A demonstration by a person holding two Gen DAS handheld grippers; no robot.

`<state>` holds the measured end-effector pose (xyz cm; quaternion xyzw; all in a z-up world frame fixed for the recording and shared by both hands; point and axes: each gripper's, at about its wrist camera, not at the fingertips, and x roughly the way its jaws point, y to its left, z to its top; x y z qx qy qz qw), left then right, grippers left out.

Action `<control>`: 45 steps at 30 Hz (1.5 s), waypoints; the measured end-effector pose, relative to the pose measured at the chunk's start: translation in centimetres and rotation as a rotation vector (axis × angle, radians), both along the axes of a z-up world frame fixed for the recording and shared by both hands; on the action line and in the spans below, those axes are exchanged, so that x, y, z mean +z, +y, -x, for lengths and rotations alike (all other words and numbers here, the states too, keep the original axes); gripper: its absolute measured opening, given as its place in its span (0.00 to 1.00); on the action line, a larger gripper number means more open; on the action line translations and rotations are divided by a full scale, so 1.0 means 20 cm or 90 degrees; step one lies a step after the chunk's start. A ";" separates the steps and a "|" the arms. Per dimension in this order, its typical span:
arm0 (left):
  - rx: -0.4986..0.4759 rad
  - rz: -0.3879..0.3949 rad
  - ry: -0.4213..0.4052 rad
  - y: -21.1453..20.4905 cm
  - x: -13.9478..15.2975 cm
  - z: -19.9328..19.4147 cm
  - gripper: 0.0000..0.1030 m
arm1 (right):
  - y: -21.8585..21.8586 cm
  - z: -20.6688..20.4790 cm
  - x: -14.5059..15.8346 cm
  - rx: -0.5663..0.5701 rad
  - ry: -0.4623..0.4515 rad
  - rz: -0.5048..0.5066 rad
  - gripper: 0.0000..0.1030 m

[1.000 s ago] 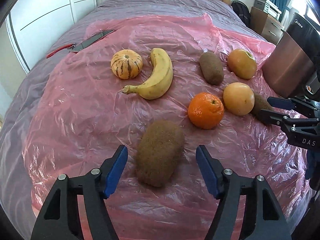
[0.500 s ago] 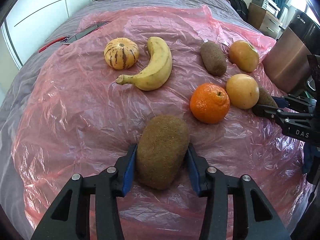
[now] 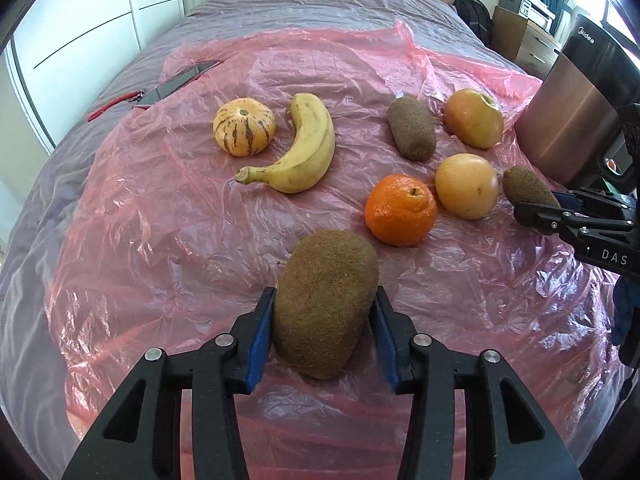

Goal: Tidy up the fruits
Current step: 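Grasp a kiwi with the left tool while the right tool grasps another kiwi, then carry both kiwis over the green tray with both tools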

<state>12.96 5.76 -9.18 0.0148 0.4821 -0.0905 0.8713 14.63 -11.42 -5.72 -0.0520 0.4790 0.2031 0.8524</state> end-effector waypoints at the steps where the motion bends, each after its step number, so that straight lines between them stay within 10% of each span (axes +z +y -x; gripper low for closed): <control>1: 0.001 0.000 -0.004 0.00 0.02 0.01 0.39 | -0.01 0.01 0.02 -0.002 -0.003 -0.004 0.40; 21: -0.075 0.028 -0.057 -0.37 0.40 0.41 0.39 | -0.34 0.51 0.30 -0.053 -0.036 -0.062 0.40; 45: -0.345 0.044 -0.068 -1.68 0.65 0.50 0.39 | -1.57 0.69 0.48 -0.311 -0.129 -0.061 0.40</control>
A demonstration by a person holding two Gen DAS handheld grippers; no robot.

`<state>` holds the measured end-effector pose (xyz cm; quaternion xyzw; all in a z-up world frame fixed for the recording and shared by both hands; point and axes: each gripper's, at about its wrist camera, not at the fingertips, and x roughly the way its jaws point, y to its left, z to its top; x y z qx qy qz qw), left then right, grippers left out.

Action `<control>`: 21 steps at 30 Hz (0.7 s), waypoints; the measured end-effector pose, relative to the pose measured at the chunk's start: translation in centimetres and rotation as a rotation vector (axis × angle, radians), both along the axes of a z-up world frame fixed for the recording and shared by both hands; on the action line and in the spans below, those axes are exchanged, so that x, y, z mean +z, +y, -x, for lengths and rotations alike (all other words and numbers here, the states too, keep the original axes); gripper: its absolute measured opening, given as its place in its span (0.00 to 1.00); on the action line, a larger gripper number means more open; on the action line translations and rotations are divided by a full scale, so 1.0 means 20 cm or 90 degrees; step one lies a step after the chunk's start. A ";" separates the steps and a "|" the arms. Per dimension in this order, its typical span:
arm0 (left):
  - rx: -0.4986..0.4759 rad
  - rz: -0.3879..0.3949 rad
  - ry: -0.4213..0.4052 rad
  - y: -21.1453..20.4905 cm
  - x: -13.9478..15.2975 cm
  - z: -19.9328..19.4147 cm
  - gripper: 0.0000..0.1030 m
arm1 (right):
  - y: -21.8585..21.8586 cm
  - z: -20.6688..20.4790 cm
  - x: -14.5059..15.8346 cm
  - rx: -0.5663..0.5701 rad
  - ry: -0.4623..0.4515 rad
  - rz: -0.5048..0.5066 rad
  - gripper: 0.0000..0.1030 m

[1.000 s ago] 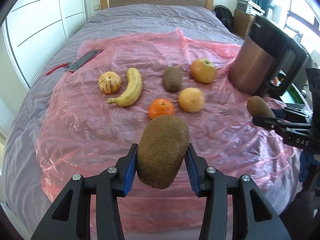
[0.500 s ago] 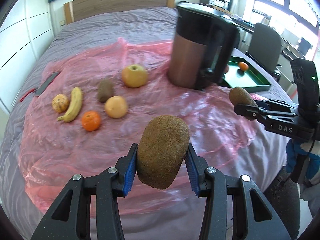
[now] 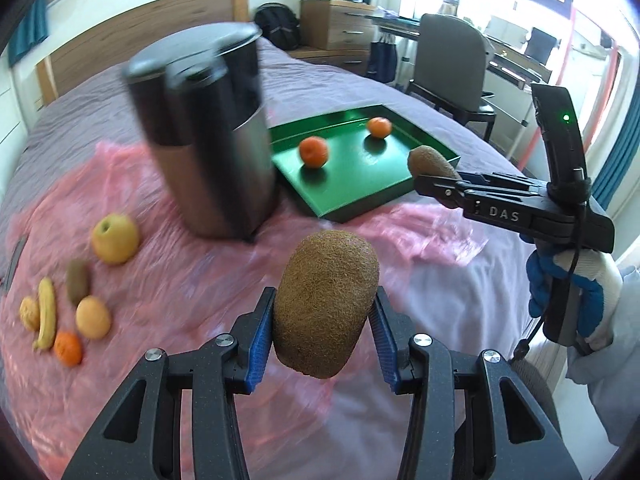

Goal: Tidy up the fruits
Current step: 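Carry both kiwis over the green tray with both tools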

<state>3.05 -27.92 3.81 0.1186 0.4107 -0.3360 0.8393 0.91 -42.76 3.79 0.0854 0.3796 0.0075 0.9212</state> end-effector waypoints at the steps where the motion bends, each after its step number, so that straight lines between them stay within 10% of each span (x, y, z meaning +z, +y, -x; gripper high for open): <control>1: -0.007 -0.001 -0.003 -0.06 0.01 -0.02 0.39 | -0.05 -0.02 0.00 -0.009 -0.002 0.001 0.40; 21: 0.033 -0.044 0.009 -0.68 -0.22 -0.61 0.39 | -0.56 -0.46 -0.17 -0.096 0.001 0.028 0.40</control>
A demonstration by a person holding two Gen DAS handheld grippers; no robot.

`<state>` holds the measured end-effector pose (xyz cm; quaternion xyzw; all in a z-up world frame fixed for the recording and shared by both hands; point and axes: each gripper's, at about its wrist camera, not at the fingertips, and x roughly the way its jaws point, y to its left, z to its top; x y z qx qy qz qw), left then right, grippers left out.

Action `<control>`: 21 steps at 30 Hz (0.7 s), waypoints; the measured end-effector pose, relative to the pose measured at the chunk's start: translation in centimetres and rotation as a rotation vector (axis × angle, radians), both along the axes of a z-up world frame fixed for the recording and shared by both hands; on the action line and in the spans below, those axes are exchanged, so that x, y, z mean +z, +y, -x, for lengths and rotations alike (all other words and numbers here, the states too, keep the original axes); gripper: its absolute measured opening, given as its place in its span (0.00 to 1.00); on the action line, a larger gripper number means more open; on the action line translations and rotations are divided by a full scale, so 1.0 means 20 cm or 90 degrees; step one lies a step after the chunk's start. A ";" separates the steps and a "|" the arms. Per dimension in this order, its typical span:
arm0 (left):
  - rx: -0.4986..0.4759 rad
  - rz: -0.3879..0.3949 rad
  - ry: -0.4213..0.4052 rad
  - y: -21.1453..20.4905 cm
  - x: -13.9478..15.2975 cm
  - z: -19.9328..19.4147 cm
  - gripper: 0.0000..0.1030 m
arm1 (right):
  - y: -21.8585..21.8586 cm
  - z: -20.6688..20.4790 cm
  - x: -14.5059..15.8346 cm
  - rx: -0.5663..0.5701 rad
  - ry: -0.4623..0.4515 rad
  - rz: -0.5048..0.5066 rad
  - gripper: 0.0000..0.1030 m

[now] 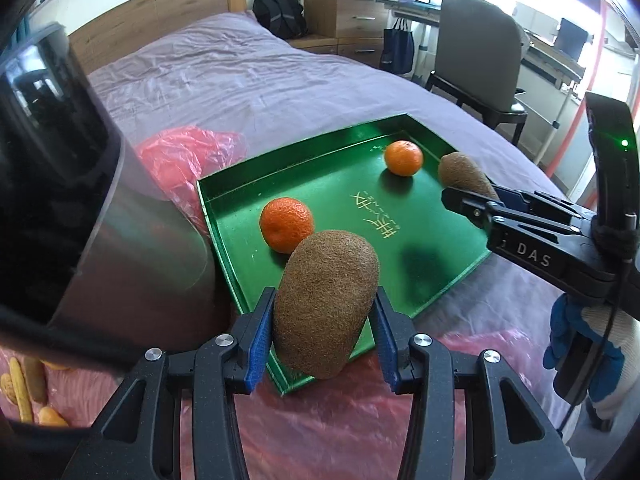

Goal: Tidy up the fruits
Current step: 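Carry both kiwis over the green tray with both tools, then open both tools to release the kiwis into the green tray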

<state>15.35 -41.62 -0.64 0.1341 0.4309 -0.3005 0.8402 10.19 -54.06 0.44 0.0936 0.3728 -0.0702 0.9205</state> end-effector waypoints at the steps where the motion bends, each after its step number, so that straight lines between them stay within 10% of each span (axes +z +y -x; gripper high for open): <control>1: 0.002 -0.004 0.002 -0.01 -0.02 -0.01 0.39 | -0.01 -0.02 -0.02 -0.004 0.003 -0.001 0.40; 21: 0.024 -0.040 0.051 -0.10 -0.27 -0.11 0.39 | -0.12 -0.09 -0.21 -0.040 0.044 0.029 0.41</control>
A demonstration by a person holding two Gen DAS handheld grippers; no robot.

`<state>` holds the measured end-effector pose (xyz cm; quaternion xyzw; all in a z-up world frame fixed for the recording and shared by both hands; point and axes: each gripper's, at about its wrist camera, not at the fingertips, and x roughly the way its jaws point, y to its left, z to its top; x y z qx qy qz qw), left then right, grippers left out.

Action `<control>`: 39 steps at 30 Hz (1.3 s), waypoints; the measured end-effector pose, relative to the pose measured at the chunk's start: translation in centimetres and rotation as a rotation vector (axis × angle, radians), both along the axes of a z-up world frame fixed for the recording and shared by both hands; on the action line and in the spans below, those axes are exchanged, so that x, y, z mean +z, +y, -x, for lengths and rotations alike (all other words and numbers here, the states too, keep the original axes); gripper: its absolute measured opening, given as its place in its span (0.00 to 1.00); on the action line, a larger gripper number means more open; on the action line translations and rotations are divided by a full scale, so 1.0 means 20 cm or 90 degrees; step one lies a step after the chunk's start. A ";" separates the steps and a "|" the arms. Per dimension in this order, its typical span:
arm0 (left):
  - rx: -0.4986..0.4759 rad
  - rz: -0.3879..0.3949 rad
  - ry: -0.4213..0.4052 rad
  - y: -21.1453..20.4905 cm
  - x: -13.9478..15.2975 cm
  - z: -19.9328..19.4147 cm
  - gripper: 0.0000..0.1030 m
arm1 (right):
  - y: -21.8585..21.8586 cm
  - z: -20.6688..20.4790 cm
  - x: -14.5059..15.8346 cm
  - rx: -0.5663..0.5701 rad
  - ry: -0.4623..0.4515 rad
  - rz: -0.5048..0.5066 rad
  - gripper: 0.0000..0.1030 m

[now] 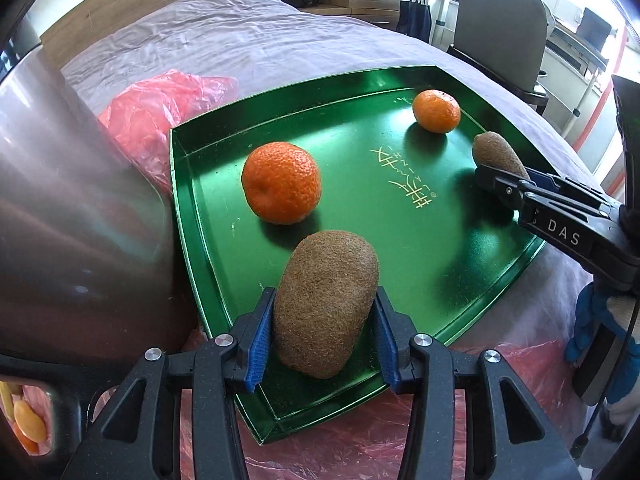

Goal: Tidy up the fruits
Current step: 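Open both tools to release the kiwis into the green tray, then return both tools to the remaining fruits on the pink sheet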

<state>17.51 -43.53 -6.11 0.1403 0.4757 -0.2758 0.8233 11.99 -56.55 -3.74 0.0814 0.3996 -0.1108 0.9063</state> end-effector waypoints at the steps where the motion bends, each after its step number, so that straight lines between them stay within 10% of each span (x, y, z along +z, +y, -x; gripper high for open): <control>1: 0.002 0.000 0.003 0.00 0.00 0.00 0.39 | 0.00 0.00 0.00 0.000 0.002 0.005 0.41; 12: -0.006 -0.021 -0.010 -0.01 0.01 0.03 0.40 | 0.00 0.02 0.01 -0.022 0.018 0.036 0.44; 16: -0.014 -0.026 -0.031 -0.02 0.06 0.06 0.40 | 0.00 0.05 0.04 -0.030 0.012 0.037 0.67; 39: -0.058 0.011 -0.075 0.23 0.30 0.53 0.57 | 0.26 0.49 0.32 -0.023 -0.034 0.026 0.80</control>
